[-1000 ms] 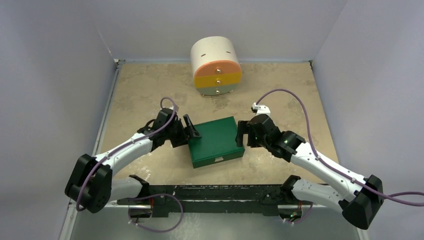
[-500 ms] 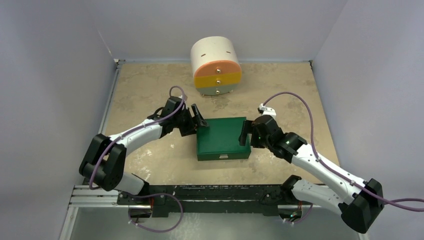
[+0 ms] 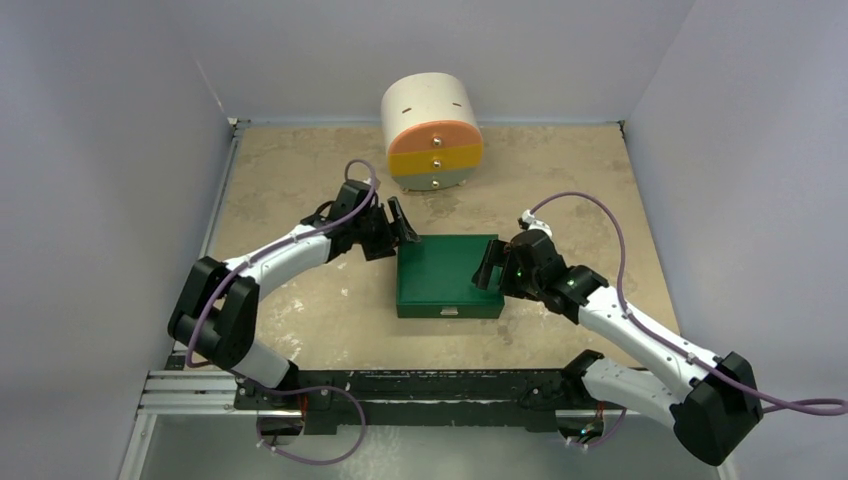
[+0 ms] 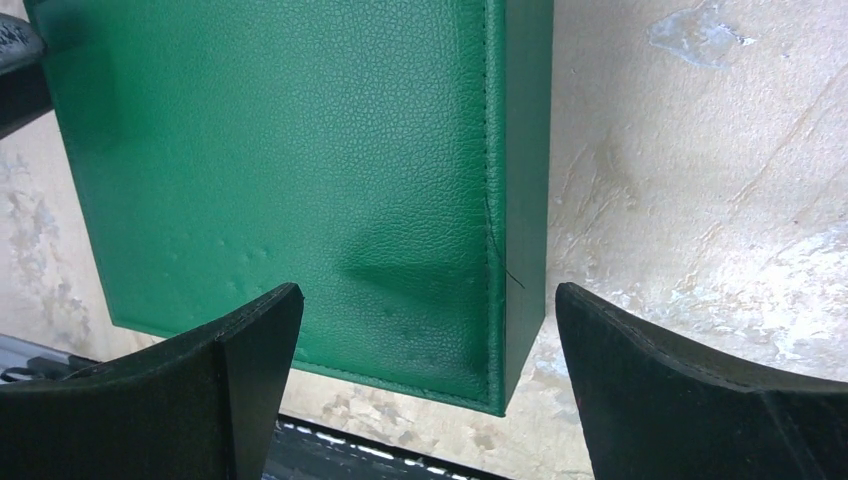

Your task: Organize the mixed jewelry

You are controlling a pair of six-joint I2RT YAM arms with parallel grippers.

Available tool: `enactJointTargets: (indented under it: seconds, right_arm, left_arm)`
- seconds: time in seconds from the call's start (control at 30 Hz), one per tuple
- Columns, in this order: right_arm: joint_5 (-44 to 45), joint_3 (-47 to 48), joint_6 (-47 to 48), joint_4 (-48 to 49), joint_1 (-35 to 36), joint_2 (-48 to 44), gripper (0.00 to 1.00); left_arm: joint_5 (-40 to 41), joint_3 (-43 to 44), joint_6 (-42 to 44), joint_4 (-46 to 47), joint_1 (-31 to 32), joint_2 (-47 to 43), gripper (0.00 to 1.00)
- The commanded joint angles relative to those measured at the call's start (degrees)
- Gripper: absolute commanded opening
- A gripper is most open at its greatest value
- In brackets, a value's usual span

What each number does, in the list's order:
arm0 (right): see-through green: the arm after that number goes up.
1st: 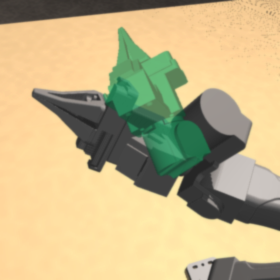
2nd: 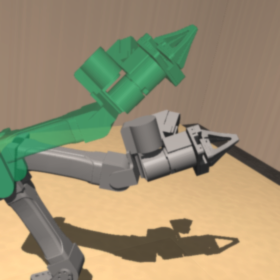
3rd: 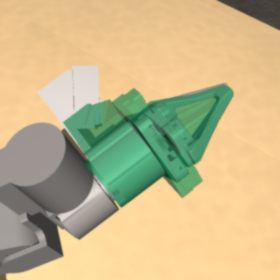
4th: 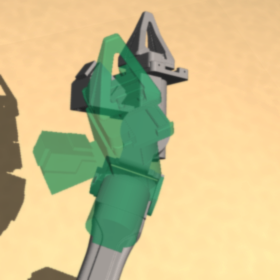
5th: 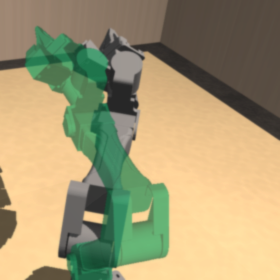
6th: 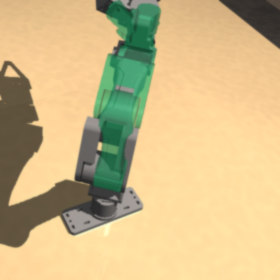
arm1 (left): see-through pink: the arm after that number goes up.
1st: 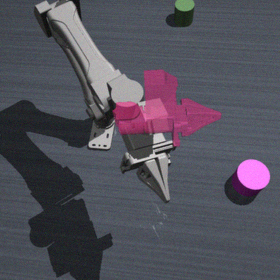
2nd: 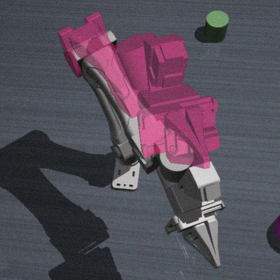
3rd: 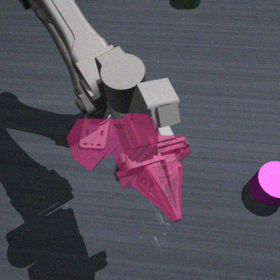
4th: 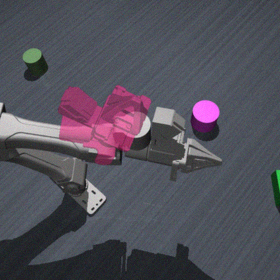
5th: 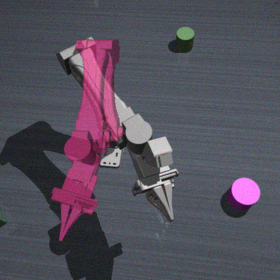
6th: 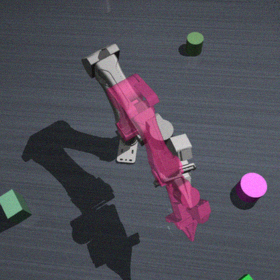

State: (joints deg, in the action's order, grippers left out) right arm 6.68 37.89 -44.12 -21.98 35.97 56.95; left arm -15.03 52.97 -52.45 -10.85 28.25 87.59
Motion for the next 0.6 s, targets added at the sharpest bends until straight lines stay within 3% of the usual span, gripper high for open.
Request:
enactJointTargets:
  seconds: [0.0,0.37,0.57]
  right_arm:
    - [0.4,0.9,-1.1,2.2,-0.4,0.0,0.99]
    - [13.4,9.2,7.5,-4.4,-1.8,2.8,0.99]
    - [12.6,11.3,14.1,-4.6,-11.0,1.0,0.99]
  left_arm:
    - [8.3,6.0,5.7,-7.8,0.1,-2.5,0.72]
    - [28.0,15.2,14.5,-22.8,0.1,-12.0,0.75]
    - [35.6,19.0,18.0,-27.2,0.1,-18.0,0.83]
